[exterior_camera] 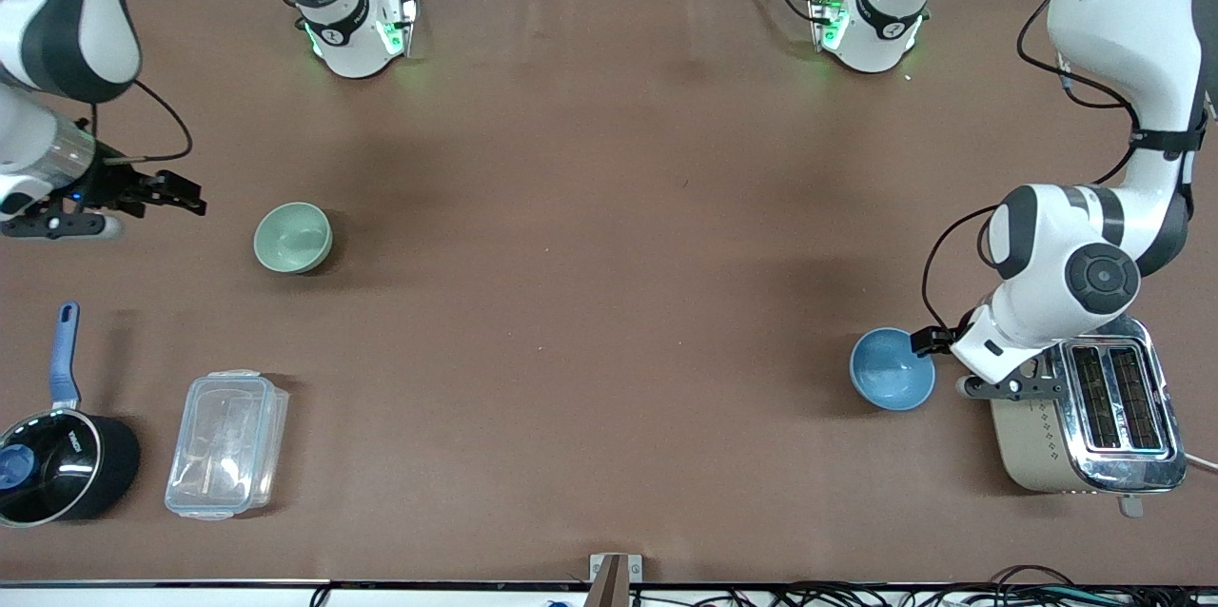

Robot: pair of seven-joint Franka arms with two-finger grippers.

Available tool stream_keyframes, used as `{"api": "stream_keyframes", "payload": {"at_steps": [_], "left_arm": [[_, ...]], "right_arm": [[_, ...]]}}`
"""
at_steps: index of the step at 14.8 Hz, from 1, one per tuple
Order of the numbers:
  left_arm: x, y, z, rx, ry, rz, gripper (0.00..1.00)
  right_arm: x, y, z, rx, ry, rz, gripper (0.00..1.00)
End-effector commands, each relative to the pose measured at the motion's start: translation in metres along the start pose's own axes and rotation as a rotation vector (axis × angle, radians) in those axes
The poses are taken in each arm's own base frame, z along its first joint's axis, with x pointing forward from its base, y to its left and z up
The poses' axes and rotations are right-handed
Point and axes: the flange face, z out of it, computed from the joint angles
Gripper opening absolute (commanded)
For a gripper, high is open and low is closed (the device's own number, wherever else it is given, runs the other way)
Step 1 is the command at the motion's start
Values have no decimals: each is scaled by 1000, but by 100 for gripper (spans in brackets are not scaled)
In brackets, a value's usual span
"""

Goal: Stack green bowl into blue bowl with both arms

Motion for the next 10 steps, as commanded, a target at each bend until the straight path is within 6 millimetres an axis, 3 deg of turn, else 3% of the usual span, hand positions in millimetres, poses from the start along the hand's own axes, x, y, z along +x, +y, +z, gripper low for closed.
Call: {"api": "stream_keyframes", "payload": {"at_steps": [1,4,5,6,8,10], "left_arm": [[5,-1,25,2,23,16,86],[8,3,45,-7,34,2,68],[9,3,49,-12,30,-4,58],[8,4,54,-14,23,-2,38],[8,8,56,-16,20,-1,12],[7,11,59,-21,14,7,0]], "right_arm": [[-23,-4,52,48,-6,27,95],[-17,10,122,98,-66,57,95],[-15,21,144,98,-56,47,95],[-14,33,162,103,-49,39,95],[-14,35,181,140,-45,47,95],[-14,35,194,161,-57,54,90]]}}
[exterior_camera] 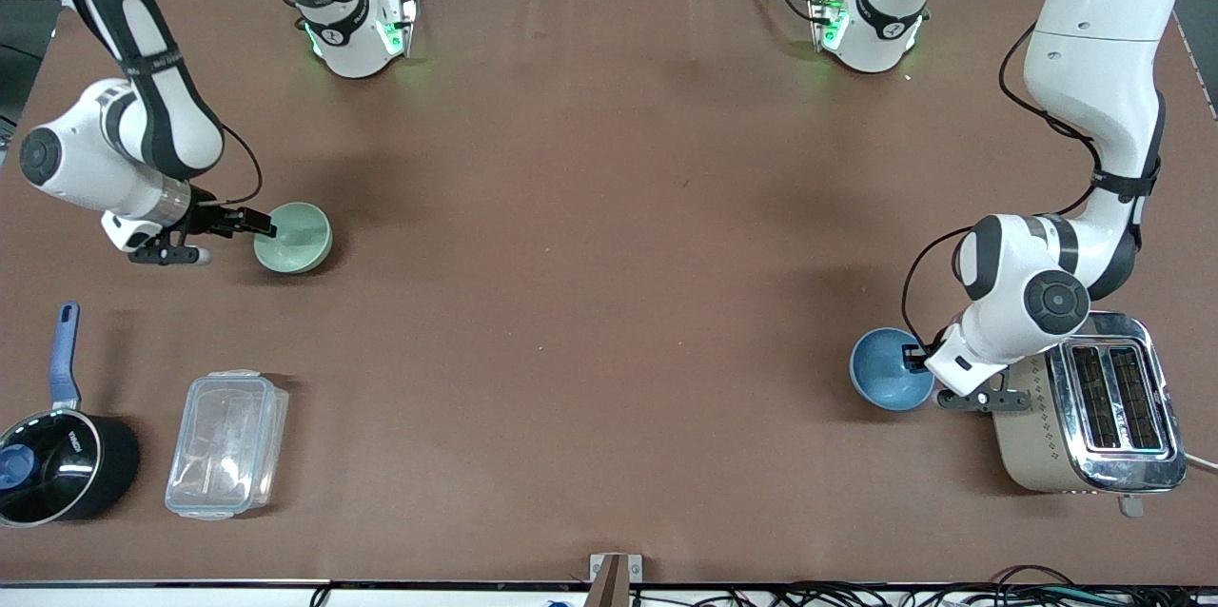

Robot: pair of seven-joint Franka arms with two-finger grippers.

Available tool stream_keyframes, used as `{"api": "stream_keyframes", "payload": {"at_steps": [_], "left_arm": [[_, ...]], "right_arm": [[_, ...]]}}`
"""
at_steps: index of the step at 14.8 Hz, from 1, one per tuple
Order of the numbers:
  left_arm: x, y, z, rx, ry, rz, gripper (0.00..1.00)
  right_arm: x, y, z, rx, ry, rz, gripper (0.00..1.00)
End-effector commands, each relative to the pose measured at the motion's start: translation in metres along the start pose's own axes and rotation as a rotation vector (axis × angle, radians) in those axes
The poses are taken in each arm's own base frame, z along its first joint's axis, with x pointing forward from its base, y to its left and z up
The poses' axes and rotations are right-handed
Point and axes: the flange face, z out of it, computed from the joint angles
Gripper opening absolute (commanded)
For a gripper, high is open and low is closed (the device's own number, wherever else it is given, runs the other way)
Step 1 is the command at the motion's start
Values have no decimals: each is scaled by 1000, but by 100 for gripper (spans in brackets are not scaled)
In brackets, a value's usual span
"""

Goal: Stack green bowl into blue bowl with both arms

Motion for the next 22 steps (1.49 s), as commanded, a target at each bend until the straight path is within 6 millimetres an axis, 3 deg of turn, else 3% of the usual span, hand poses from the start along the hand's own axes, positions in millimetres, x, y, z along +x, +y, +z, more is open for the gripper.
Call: {"api": "stream_keyframes", "payload": {"at_steps": [1,3,4,5,8,11,13,15,18,20,22], "left_arm": [[4,3,-1,-1,8,8,0],[5,9,-8,-3,8,20,0],[5,21,-20,-12,19,27,0],[4,35,-33,-24,7,38,0],[-4,89,-77,-58,-22,9,0],[-18,166,-100,-118,-35,-83,0],[-33,219,-101,-154,-61,-152,0],[-43,273,-98,-174,-73,-181,0],[-74,371,-89,-192,-98,-172,0],[-93,416,-78,-200,-116,-199,0],[-112,452,-68,-222,-106,-192,0]], "right_arm": [[2,1,10,35,-4,0,82],[3,-1,11,37,-9,-5,41],[3,-1,10,38,-7,-1,19],[4,-1,9,47,-6,8,7],[5,-3,8,54,-7,13,3],[7,-11,-8,81,-41,5,3],[17,-18,-43,115,-66,-11,3],[36,-28,-95,143,-91,12,3],[59,-42,-164,147,-89,7,3],[70,-57,-208,130,-41,3,4],[76,-93,-233,117,-54,33,4]]}}
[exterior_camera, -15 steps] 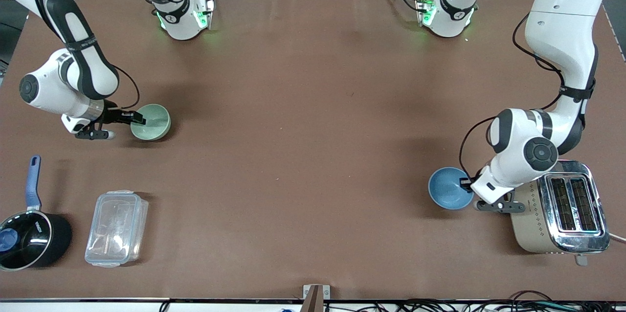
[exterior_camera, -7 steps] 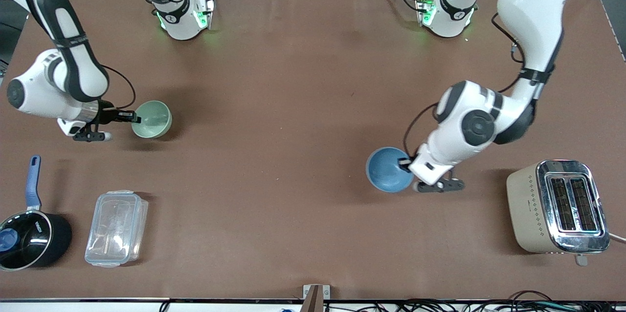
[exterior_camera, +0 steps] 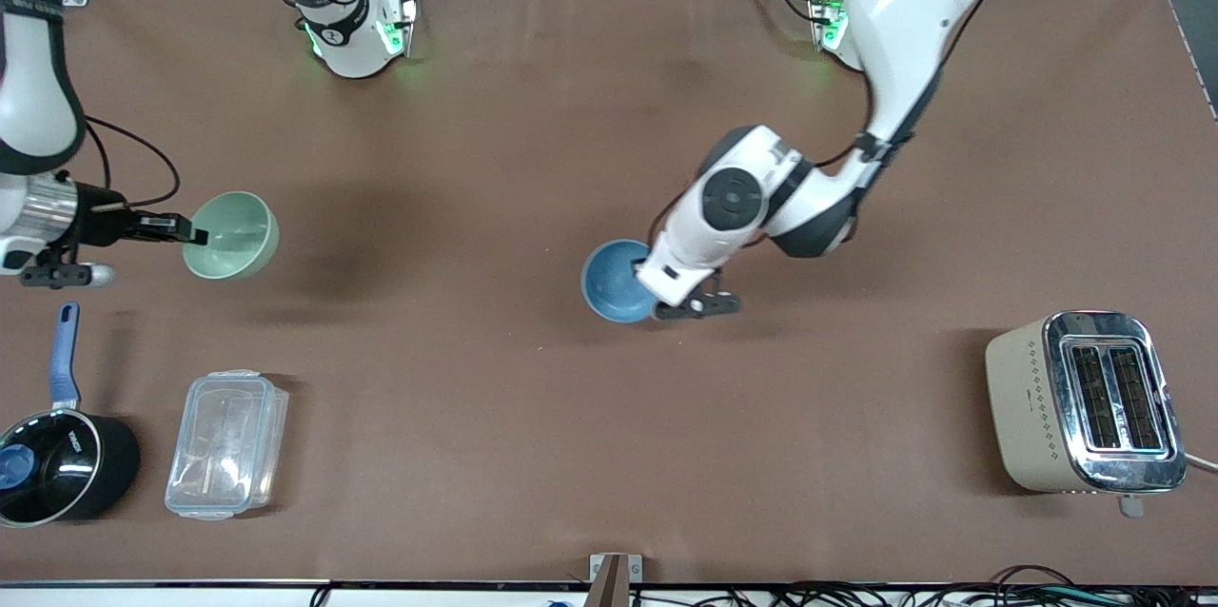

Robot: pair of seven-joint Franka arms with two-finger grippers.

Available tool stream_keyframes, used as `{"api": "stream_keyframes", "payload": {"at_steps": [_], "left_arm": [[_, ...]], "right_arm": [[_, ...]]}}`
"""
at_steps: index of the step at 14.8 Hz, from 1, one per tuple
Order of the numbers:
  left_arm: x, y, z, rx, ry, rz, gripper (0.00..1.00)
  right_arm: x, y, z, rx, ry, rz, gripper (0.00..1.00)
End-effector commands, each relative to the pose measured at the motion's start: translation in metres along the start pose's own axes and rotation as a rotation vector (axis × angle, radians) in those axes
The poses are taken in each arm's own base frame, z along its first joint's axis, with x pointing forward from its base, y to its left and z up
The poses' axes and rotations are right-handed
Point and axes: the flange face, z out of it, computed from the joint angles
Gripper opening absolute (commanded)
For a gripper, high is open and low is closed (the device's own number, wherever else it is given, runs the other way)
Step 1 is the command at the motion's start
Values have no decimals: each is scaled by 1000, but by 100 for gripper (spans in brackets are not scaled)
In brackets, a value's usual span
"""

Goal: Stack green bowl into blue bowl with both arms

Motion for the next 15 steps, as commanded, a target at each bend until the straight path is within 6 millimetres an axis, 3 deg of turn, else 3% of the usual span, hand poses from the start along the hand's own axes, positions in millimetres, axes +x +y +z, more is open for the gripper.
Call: {"api": "stream_keyframes", "payload": {"at_steps": [1,3,6,7,8,9,10,11,12,15], "left_arm": [[-7,25,21,-26,28,-8,0],[-22,37,42,-26,32,-8,0],[-35,46,65,-16,51,-8,3],[-36,47,66,-15,50,-17,13],[-34,46,66,-16,51,-24,33],[-32,45,62,-17,58,-29,60],[-25,42,52,-20,70,-36,93],[-21,41,36,-26,86,-38,100],[-5,31,16,-29,111,-61,100],[36,-11,-83,-6,177,-136,100]], "right_arm": [[7,-51,-20,-32,-9,40,4],[5,-88,-17,-54,-16,63,4],[-1,-159,-4,-80,-24,67,3],[-2,-178,1,-86,-20,57,3],[-3,-199,6,-92,-11,55,2],[-5,-222,14,-98,6,66,2],[-9,-246,22,-103,15,73,1],[-13,-272,32,-106,32,64,1],[-15,-288,43,-107,43,66,1],[-26,-331,73,-117,43,66,1]]}}
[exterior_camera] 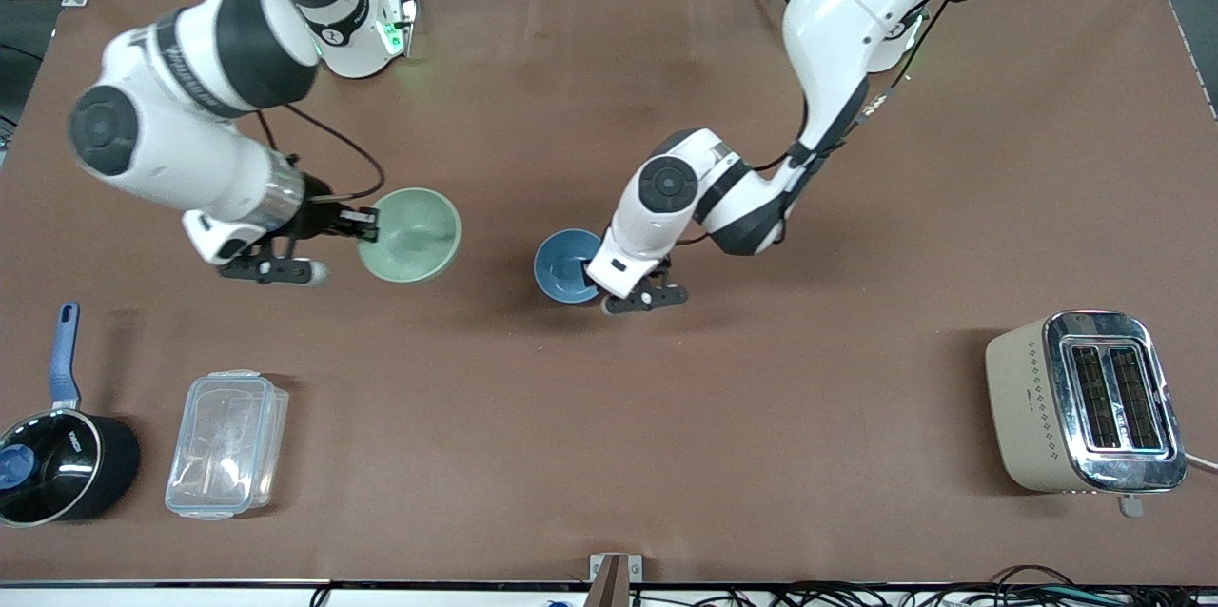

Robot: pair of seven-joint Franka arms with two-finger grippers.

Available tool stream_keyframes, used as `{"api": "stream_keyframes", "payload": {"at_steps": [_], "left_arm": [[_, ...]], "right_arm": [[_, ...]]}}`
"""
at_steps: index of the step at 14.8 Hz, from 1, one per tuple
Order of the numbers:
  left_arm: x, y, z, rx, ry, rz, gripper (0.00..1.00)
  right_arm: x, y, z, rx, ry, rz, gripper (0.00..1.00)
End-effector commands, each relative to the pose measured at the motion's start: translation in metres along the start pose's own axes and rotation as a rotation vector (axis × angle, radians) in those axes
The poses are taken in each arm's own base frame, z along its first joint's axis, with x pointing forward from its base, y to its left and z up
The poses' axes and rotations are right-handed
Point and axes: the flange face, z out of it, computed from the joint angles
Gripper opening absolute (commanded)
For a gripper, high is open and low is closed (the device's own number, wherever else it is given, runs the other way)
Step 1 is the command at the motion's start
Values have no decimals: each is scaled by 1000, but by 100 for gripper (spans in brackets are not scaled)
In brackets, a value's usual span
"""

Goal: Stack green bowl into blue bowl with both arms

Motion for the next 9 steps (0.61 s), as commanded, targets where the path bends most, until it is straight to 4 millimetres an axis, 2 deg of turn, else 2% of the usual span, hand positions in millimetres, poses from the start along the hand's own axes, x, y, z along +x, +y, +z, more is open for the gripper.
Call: {"api": "stream_keyframes", "payload": {"at_steps": [1,3,4,7,9], "left_arm": [[45,-43,-103,59,72,-69,100],[68,-73,-159,143,134,-37,100],[82,-92,-184,183,157,-15,100],[113,-156,-259,240,170,52,100],[122,-198,-296,292,144,88,100]], "right_arm": [[-14,-37,26,-23,15,24,1],[-28,-80,58,-35,19,3,2],[-30,-93,75,-39,21,15,1],[-32,-119,119,-45,33,-1,0],[-38,-140,160,-52,42,-27,0]]}}
